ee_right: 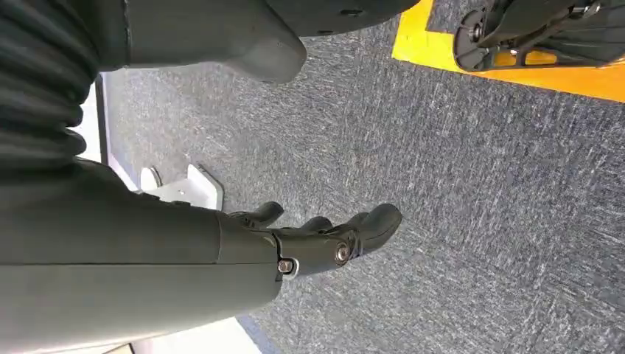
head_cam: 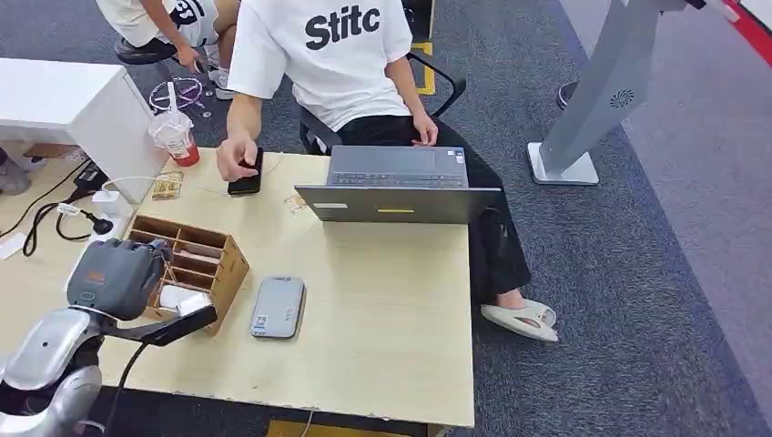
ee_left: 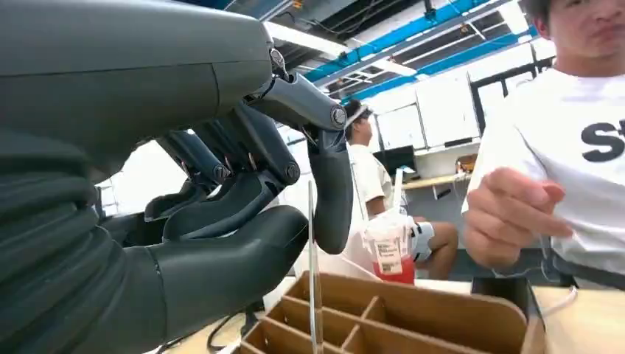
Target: Pass the card to the sensor for recognition and then transmit it.
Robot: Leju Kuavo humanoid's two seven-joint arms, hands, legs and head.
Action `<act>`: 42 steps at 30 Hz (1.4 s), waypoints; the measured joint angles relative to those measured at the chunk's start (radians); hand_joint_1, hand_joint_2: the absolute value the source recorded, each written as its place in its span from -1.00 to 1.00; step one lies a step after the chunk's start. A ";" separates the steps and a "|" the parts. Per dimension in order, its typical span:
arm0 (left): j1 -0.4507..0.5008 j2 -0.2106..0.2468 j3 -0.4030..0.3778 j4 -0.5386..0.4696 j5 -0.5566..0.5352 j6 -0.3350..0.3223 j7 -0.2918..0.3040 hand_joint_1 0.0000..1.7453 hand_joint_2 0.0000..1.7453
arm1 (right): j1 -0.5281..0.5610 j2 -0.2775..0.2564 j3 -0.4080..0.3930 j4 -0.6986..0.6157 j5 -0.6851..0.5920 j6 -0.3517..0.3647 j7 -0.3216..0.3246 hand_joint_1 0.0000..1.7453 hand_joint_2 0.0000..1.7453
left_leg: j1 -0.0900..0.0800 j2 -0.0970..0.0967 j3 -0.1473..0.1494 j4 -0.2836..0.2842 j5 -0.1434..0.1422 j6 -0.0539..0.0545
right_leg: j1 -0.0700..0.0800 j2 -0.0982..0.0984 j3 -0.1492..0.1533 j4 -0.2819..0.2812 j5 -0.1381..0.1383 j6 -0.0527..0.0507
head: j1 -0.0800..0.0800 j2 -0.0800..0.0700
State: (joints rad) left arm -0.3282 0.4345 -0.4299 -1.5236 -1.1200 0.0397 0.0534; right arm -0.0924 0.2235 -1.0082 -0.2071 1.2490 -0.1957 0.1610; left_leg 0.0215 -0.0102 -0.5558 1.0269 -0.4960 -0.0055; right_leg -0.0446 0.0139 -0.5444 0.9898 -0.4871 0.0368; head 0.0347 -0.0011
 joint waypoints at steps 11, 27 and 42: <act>-0.096 -0.017 0.065 0.018 0.021 0.023 0.018 1.00 1.00 | 0.000 0.000 0.000 0.000 0.016 0.000 0.001 -1.00 1.00 | 0.000 0.000 0.000 0.000 0.001 -0.001 | 0.000 0.000 0.000 0.000 0.000 0.000 | 0.000 0.000; -0.340 -0.026 0.212 0.249 0.040 0.064 -0.034 1.00 1.00 | -0.002 -0.001 0.001 0.000 0.045 0.010 0.006 -1.00 1.00 | 0.000 0.000 0.000 0.000 0.001 -0.001 | 0.000 0.000 0.000 0.001 0.001 -0.001 | 0.000 0.000; -0.325 -0.097 0.214 0.220 0.104 0.075 -0.065 -1.00 1.00 | -0.002 -0.001 0.001 0.000 0.047 0.010 0.006 -1.00 1.00 | 0.000 0.000 0.000 0.000 0.001 -0.001 | 0.000 0.000 0.000 0.001 0.001 -0.001 | 0.000 0.000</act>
State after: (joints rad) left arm -0.6533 0.3380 -0.2163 -1.3035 -1.0162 0.1145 -0.0115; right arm -0.0947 0.2224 -1.0075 -0.2071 1.2959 -0.1854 0.1671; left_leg 0.0216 -0.0102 -0.5557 1.0270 -0.4951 -0.0065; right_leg -0.0445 0.0141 -0.5447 0.9906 -0.4862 0.0361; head 0.0347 -0.0011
